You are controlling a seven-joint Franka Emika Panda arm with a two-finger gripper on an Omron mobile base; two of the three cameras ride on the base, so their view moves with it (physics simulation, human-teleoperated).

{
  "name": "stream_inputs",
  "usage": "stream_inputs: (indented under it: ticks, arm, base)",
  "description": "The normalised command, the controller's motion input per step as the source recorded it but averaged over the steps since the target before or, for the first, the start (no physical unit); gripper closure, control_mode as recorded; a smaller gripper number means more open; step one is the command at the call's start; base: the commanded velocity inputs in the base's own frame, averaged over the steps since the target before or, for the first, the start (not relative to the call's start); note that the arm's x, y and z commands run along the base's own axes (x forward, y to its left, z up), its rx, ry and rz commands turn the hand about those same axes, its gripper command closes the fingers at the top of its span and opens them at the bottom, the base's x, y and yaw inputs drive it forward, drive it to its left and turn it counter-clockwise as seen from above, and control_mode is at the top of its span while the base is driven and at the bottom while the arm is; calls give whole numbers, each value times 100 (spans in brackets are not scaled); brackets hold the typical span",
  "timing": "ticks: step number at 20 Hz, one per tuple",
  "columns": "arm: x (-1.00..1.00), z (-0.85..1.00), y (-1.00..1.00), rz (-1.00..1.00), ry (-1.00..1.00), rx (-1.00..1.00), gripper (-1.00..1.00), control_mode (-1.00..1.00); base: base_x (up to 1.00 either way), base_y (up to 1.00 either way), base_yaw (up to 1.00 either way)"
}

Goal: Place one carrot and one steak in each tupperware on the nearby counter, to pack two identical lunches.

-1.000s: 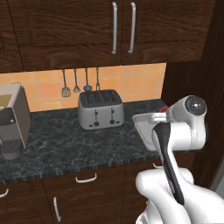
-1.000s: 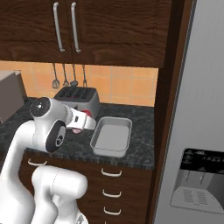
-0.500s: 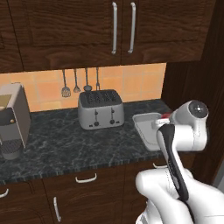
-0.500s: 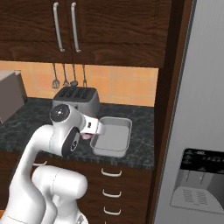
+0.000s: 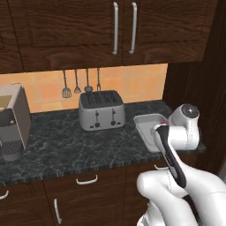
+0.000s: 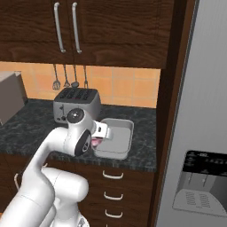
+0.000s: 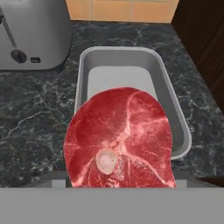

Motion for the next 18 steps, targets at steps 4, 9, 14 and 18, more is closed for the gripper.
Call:
stream_inputs:
  ticks: [4,9,14,18]
  arm:
    - [35,-37,-3,10,31,-4,100,-100]
    - [22,-31,-7,13,15,-1,100,-100]
    - [16,-30,-8,12,0,0,100,-100]
    - [51,-64,1,11,0,-4,100,-100]
  base:
    - [0,0,0]
    - [0,0,0]
    - [0,0,0]
    - [0,0,0]
